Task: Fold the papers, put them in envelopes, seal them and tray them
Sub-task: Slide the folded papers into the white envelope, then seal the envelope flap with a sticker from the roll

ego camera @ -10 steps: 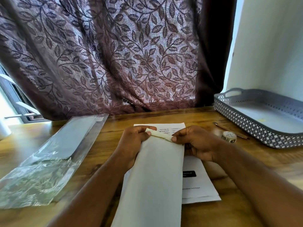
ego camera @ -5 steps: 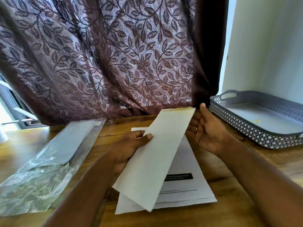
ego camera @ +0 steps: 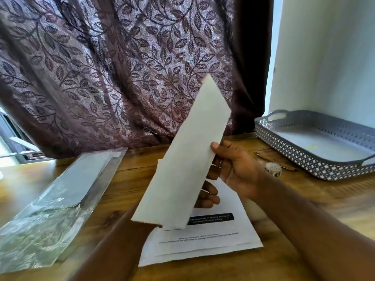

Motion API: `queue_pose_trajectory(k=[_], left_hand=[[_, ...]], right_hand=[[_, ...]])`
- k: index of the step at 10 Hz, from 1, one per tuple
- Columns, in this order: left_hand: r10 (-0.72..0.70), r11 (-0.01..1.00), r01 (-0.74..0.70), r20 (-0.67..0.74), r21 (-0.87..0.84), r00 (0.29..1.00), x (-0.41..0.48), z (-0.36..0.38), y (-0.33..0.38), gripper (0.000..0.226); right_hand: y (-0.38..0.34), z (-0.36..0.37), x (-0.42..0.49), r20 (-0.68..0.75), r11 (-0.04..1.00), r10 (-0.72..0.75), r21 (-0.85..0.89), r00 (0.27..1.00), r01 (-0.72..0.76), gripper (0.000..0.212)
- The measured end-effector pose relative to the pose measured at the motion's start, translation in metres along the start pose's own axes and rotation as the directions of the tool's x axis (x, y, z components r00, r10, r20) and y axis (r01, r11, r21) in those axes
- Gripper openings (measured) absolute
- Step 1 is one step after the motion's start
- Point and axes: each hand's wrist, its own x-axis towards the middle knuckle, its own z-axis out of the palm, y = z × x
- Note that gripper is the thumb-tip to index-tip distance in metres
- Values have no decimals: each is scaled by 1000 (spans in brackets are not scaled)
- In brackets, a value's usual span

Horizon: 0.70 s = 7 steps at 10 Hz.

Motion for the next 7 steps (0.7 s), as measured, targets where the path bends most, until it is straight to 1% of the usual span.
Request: queue_pose_trajectory(k=[1,2,3,4,5,6,7], left_hand=[[168,985,-171,-74,-38,983,-40,5,13,30],[332,943,-329,-105,44,937,-59,-1,22,29],[342,939,-338,-260,62,903,-52,0,27,28],[276,947,-316,-367,-53,888,-47,-6,24,25],[267,957,-290,-363,-9,893,-42,-6,19,35],[303,946,-219,-411,241,860,-46,-2,18,47],[328,899,-139,-429,415,842,-50,0,18,47]], right_hand=[[-8,-8,1,-145,994,0,-105,989,-15,19],[-9,-16,2,-228,966,25,-246,973,-83,18],[-3,-19,3,-272,920,62,-357,960,-161,14],[5,-25,5,-301,877,80,-433,950,-211,14],[13,-30,8,-304,831,79,-506,949,-232,13],[18,-29,9,-296,732,35,-643,954,-226,19],[20,-29,10,-271,551,-42,-809,962,-204,17]])
